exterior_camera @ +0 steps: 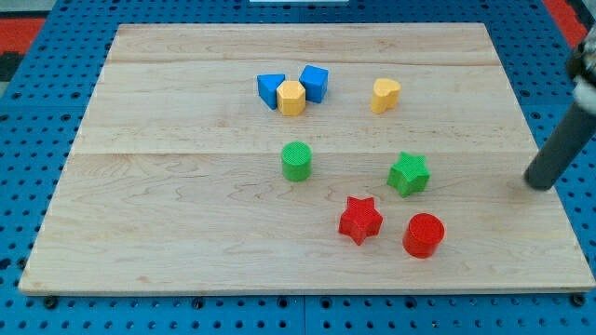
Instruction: Line up the red blocks and green blocks in a horizontal line
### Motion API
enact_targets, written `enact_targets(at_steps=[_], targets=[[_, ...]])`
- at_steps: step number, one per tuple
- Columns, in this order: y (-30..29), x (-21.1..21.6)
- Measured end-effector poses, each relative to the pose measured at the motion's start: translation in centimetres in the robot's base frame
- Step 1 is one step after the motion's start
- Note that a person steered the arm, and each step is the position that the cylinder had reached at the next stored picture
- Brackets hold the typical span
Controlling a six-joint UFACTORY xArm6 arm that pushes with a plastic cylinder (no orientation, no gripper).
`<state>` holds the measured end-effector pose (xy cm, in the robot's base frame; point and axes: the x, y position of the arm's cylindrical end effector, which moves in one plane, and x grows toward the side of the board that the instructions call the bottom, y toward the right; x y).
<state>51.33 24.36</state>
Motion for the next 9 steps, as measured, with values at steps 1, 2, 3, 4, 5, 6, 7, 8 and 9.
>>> enact_targets(at_steps=[1,2,3,4,5,6,7,8,9], targets=[[-8.1,3.7],[-8.9,0.1],[-7.9,-1.0],[-11.0,-0.7],[-13.4,1.8],[-12.5,-0.5],[-11.2,-0.4],[-2.8,2.4],[-7.2,7.0]])
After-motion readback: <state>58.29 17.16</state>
